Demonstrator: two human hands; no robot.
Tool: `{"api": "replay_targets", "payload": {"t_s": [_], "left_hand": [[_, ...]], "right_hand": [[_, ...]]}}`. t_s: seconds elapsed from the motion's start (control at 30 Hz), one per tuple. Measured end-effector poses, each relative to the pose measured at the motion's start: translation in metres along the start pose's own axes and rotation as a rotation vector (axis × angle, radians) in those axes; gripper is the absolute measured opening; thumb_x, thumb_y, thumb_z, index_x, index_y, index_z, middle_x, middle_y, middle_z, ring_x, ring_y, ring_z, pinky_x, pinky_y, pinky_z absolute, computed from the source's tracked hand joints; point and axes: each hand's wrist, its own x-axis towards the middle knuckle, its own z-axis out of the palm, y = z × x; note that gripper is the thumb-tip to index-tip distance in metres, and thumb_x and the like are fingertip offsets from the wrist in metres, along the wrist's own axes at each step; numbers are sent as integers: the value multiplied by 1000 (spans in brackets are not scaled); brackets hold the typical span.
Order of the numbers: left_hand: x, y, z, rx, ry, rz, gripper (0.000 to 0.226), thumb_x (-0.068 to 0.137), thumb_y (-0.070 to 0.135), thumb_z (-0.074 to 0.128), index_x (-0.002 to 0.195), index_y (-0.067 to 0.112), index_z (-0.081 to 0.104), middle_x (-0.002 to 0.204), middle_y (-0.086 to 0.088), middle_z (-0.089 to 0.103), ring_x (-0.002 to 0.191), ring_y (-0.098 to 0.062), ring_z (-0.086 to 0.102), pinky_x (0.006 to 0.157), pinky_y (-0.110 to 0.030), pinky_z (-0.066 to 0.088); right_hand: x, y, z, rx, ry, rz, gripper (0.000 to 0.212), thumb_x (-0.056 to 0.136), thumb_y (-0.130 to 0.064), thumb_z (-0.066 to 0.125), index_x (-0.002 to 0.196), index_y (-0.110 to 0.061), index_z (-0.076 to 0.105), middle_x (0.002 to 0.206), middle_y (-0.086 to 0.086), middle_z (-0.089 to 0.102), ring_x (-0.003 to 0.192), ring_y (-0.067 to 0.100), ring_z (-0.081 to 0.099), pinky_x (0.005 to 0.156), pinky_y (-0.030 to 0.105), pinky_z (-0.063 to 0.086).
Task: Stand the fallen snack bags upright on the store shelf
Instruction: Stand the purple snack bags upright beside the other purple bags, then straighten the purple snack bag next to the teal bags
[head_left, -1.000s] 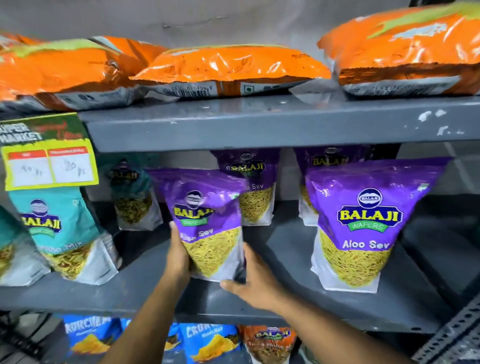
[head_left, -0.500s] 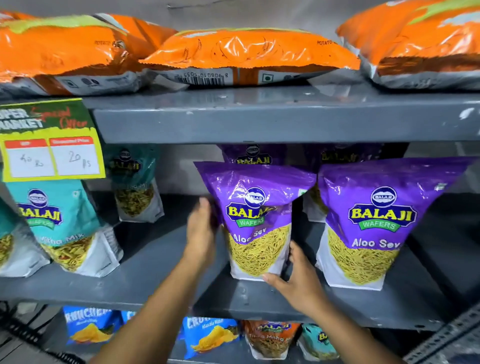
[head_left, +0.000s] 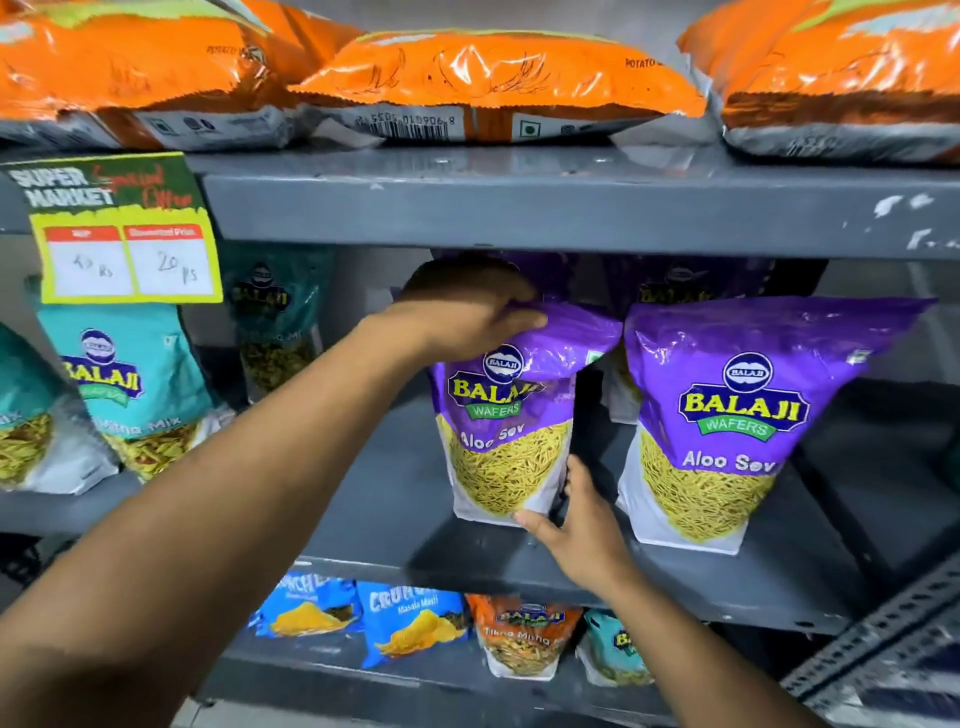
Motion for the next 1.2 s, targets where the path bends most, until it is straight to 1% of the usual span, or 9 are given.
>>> {"api": "replay_targets", "payload": {"t_s": [0.27, 0.47, 0.57, 0.67, 0.8, 0.93, 1.03, 1.13, 1.2], "left_hand": [[-8, -21, 8, -67, 162, -127, 43, 87, 58, 47, 109, 26, 67, 120, -5, 69, 112, -30, 59, 91, -36, 49], [-51, -34, 7, -81, 360, -40, 60, 83, 59, 54, 128, 19, 57, 129, -9, 63, 120, -30, 56, 101, -33, 41], [-106, -58, 22, -216, 475, -55, 51, 86, 52, 59, 123, 17, 58, 126, -8, 61, 122, -26, 53, 106, -33, 40], [-181, -112, 50, -249, 680, -69, 39, 84, 44, 65, 106, 12, 59, 108, -9, 63, 112, -27, 57, 102, -33, 40], [-274, -200, 86, -541, 899, -484, 61, 69, 55, 74, 112, 30, 39, 115, -8, 43, 111, -28, 49, 101, -43, 40], [-324, -270, 106, -686, 585, -766, 107, 49, 53, 87, 132, 24, 27, 130, -1, 35, 120, -13, 40, 107, -38, 36], [-328, -302, 115, -879, 338, -727, 125, 41, 35, 93, 141, 26, 18, 140, 0, 38, 130, -10, 40, 107, -27, 35], [-319, -311, 129, -949, 181, -644, 141, 35, 33, 97, 147, 13, 13, 149, 2, 33, 137, -10, 35, 110, -11, 30], [-314, -314, 135, -977, 162, -667, 146, 32, 43, 94, 149, 11, 12, 151, 3, 33, 140, -15, 35, 117, -29, 31]], "right_hand": [[3, 10, -1, -11, -7, 10, 79, 69, -47, 77, 133, -24, 38, 129, 0, 64, 117, 20, 62, 96, 45, 52], [3, 8, 2, 16, -27, -9, 77, 70, -37, 82, 133, -25, 39, 128, -4, 64, 119, 15, 61, 98, 36, 49], [-15, 6, 3, -31, 214, -54, 93, 64, -25, 88, 140, -11, 36, 130, -1, 50, 121, 20, 53, 104, 39, 43], [-42, -13, 23, -159, 559, -201, 55, 71, -37, 76, 114, -13, 52, 105, -6, 48, 98, 24, 55, 94, 36, 47], [-52, -89, 96, -88, 324, -418, 22, 76, -33, 68, 90, -15, 66, 88, -7, 56, 86, 3, 55, 83, 14, 44], [-15, -202, 172, -83, 241, -631, 23, 76, -14, 74, 98, -7, 71, 100, 9, 65, 102, 15, 60, 97, 21, 45], [27, -299, 208, -167, 250, -724, 34, 80, -19, 69, 112, -7, 67, 115, 16, 64, 111, 30, 60, 101, 39, 47], [59, -368, 225, -452, 137, -578, 45, 86, -33, 58, 129, -20, 57, 128, 15, 61, 118, 37, 56, 102, 46, 46], [77, -388, 231, -681, 63, -487, 47, 89, -38, 54, 135, -25, 51, 135, 12, 59, 121, 34, 56, 101, 43, 47]]}}
